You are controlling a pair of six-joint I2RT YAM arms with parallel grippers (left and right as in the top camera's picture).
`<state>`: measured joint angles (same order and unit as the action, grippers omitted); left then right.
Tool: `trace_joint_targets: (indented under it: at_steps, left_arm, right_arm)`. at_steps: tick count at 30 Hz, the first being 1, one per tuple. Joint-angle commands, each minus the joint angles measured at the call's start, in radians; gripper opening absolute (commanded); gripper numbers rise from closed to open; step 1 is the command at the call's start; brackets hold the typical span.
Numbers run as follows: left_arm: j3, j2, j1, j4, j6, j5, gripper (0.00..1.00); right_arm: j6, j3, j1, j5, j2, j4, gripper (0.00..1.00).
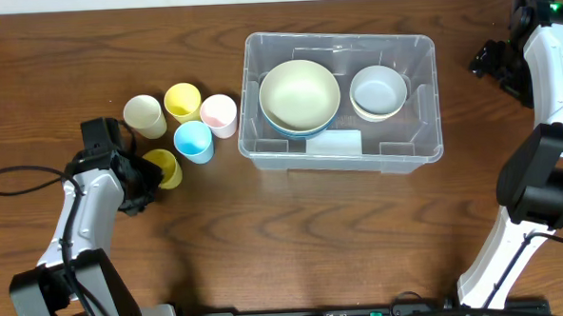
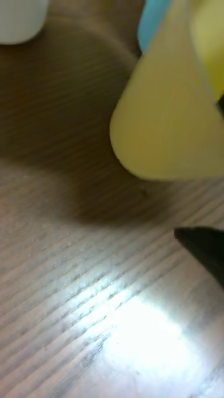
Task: Pack container
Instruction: 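Grasp the front yellow cup with the left gripper and lift, then carry the yellow cup over the bin's front-left corner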
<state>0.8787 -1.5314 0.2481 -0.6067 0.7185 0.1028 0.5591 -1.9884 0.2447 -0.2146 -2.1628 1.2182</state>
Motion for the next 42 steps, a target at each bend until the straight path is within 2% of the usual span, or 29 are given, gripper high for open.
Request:
trace_joint_targets:
  at_steps: [1, 4, 6, 14, 25, 30, 37, 42]
  left_arm:
    - [0.02, 0.004, 0.005, 0.002, 0.002, 0.017, 0.29]
    - [0.02, 0.006, 0.005, 0.002, 0.002, 0.026, 0.11]
    - [0.02, 0.014, 0.005, 0.002, 0.001, 0.041, 0.06]
    - [0.026, 0.18, 0.005, -0.019, 0.001, 0.047, 0.07]
    - [0.058, 0.69, -0.004, -0.081, 0.002, 0.047, 0.06]
    - [0.058, 0.872, -0.064, -0.064, 0.018, 0.05, 0.06]
    - [0.057, 0.871, -0.242, 0.04, 0.011, 0.129, 0.06]
    - [0.057, 0.759, -0.42, 0.128, -0.143, 0.13, 0.06]
  right_arm:
    - [0.013, -0.004, 0.01, -0.014, -0.015, 0.001, 0.99]
    - [0.012, -0.004, 0.01, -0.014, -0.015, 0.001, 0.99]
    - [0.013, -0.004, 0.01, -0.014, -0.015, 0.001, 0.99]
    - [0.012, -0.004, 0.01, -0.014, -0.015, 0.001, 0.99]
    - [0.013, -0.004, 0.01, -0.014, -0.015, 0.001, 0.99]
    - [0.013, -0.004, 0.01, -0.014, -0.015, 0.001, 0.99]
    - [0.013, -0.004, 0.01, -0.014, -0.015, 0.001, 0.99]
    - [0.013, -0.004, 0.01, -0.014, -0.015, 0.001, 0.99]
